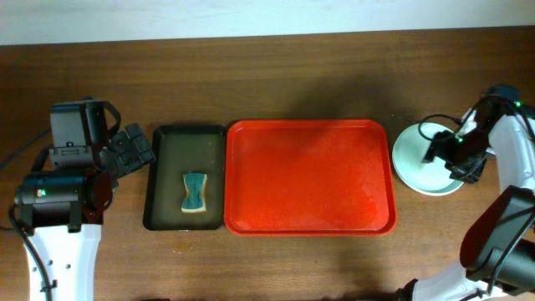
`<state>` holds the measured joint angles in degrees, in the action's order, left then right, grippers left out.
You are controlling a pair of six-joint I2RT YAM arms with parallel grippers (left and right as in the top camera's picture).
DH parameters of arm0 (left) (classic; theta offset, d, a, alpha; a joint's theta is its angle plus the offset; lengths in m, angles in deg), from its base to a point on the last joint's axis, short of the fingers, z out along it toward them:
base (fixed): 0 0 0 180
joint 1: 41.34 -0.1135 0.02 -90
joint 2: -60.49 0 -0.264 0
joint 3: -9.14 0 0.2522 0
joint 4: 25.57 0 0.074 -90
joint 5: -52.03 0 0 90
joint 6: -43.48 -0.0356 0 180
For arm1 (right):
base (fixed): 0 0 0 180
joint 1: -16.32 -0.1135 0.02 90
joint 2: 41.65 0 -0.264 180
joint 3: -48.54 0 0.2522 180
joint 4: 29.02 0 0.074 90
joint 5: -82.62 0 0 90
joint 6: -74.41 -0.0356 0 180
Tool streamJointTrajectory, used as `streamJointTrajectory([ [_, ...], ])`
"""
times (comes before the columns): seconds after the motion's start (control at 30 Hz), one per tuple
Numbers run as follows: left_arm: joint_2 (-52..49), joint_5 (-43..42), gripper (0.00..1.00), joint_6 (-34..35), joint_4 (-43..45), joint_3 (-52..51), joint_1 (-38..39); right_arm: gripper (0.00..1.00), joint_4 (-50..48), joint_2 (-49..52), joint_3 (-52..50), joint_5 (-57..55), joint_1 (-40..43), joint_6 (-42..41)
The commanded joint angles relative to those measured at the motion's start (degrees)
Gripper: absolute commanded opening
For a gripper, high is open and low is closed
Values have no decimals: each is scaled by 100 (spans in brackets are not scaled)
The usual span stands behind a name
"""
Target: Clean dirty plates on tray and stack at the side
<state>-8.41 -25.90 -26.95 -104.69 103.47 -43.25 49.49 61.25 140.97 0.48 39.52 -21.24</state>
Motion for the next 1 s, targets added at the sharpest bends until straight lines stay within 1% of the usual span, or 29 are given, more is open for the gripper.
streamJointTrajectory([
  [0.0,2,39,99,76,11,26,-28,99,-11,-96,-26,162,-308,372],
  [0.73,4,39,99,76,9,26,-28,98,-57,-101,-26,162,-389,372],
  [0.87,4,39,99,76,9,26,-28,98,-74,-721,-26,162,-688,372],
  [0.97,2,39,99,76,9,26,-28,98,-74,-1379,-26,162,-1099,372],
])
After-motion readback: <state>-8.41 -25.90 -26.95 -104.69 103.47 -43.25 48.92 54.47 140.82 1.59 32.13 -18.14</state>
